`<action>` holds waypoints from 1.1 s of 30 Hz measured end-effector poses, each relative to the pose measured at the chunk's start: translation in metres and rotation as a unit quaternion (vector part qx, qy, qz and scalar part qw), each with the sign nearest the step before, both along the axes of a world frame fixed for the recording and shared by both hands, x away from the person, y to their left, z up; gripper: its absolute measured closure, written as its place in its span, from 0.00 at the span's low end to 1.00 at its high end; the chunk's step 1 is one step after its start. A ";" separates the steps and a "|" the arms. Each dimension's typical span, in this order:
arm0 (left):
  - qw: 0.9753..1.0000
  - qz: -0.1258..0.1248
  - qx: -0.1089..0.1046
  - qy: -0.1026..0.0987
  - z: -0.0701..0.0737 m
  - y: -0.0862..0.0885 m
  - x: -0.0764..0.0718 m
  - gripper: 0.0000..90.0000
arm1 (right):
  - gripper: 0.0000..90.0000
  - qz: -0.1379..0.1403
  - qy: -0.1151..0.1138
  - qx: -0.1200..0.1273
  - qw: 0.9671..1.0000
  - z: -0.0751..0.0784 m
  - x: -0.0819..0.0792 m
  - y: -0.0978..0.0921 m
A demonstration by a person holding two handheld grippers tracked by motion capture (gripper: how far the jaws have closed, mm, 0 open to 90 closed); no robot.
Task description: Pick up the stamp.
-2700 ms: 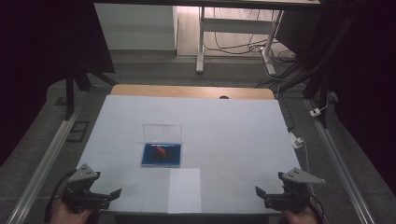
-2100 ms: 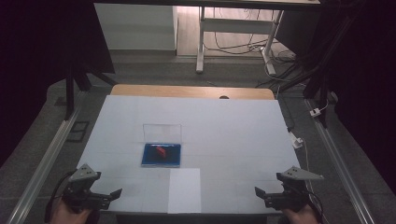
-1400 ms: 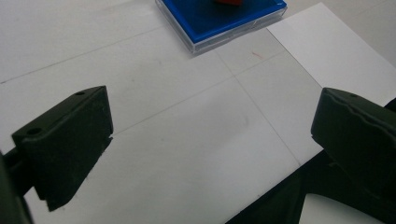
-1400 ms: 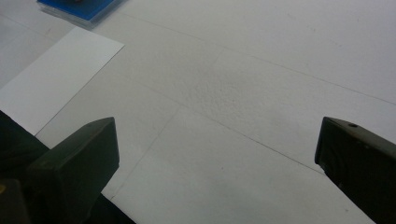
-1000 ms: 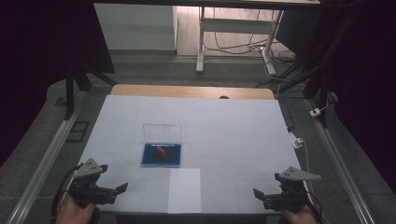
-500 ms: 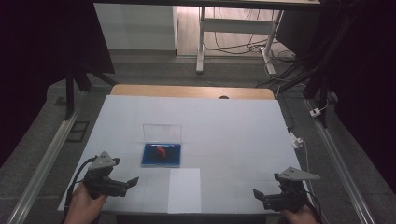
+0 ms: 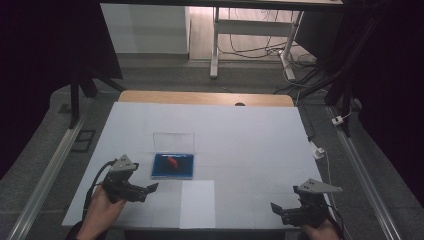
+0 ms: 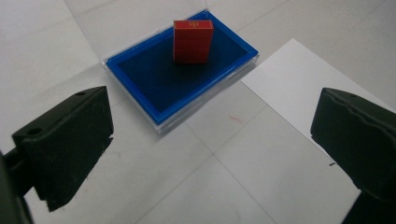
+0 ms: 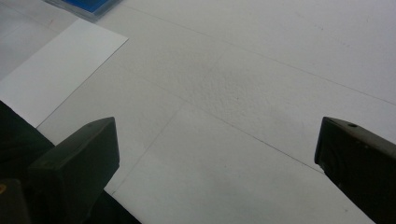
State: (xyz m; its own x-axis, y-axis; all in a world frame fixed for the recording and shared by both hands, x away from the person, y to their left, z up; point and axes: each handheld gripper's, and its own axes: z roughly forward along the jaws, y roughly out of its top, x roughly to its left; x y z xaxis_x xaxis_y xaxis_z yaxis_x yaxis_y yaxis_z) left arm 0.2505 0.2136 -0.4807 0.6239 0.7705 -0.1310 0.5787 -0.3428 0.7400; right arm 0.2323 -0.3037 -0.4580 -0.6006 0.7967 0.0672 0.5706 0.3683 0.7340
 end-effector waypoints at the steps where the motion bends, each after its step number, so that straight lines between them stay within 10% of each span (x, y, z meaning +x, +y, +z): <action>1: 1.000 -0.001 0.007 0.002 -0.001 -0.003 0.005 0.00 | 0.00 0.000 0.000 0.000 1.000 0.000 0.000 0.000; 33: 0.998 -0.015 0.063 0.012 -0.015 -0.052 0.076 0.00 | 0.00 0.006 0.006 -0.008 1.000 -0.001 0.001 0.002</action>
